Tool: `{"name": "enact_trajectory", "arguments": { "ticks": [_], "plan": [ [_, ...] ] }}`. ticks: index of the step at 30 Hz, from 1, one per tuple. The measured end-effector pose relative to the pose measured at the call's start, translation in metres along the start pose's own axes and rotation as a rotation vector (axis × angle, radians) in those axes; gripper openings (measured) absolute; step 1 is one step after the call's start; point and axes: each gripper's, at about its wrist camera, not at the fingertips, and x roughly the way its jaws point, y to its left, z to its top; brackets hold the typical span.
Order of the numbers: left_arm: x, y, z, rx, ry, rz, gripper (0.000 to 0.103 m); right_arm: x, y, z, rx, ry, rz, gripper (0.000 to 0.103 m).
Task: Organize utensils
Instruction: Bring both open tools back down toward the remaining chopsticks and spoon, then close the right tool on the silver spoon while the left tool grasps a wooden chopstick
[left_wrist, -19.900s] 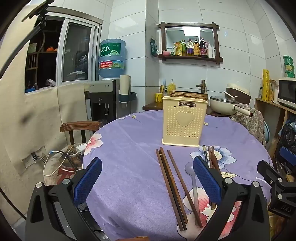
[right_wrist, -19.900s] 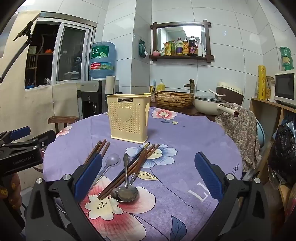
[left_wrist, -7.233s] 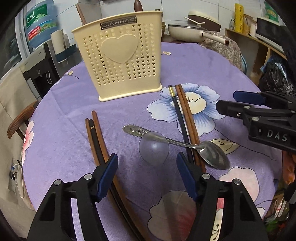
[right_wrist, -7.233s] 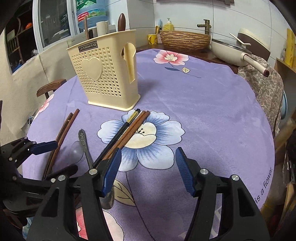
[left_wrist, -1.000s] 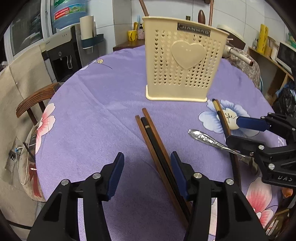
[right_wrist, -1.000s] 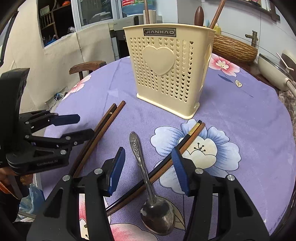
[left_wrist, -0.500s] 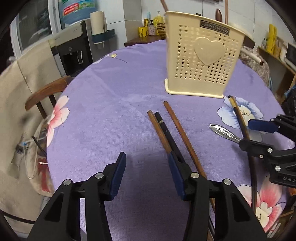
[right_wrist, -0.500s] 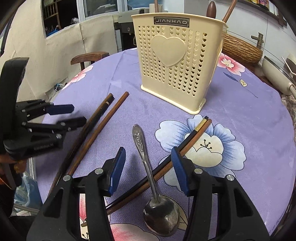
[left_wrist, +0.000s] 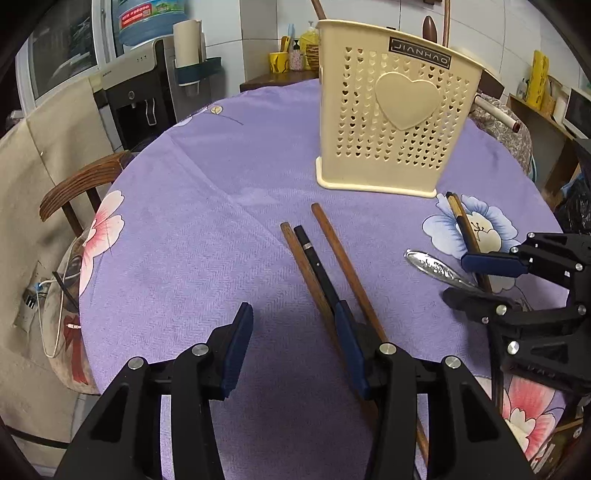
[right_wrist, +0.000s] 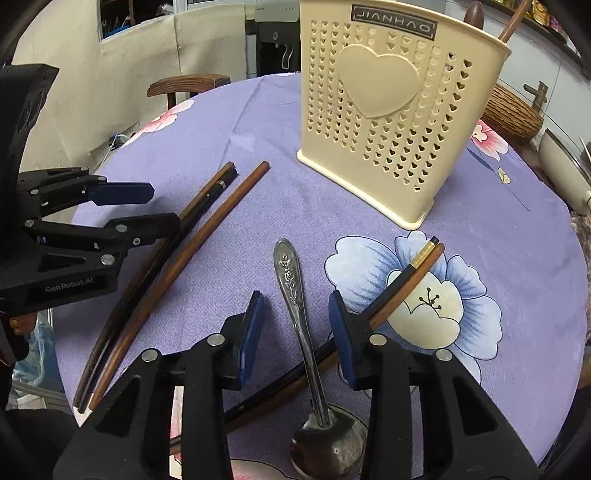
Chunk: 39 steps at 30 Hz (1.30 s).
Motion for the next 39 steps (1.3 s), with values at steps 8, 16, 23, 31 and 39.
{"name": "enact_trajectory", "arguments": {
  "ticks": [8,16,23,31,39],
  "plan": [
    [-0.002,0.012,0.003,-0.026,0.008,0.016,0.045,0.001,0.002,0.003,-0.008,0.008,-0.01,0.036],
    [0.004,0.001,0.005,-0.008,0.014,0.01,0.045,0.001,0.004,0.005,-0.009,0.014,-0.012,0.036],
    [0.007,0.008,0.008,-0.036,0.046,-0.008,0.045,0.003,0.009,0.009,-0.028,0.023,-0.029,0.032],
    [0.023,0.001,0.023,-0.034,0.057,0.009,0.038,0.014,0.014,0.023,-0.027,0.038,-0.025,0.028],
    [0.031,-0.001,0.034,-0.027,0.061,0.018,0.024,0.019,0.016,0.032,-0.028,0.066,0.006,0.017]
  ]
}}
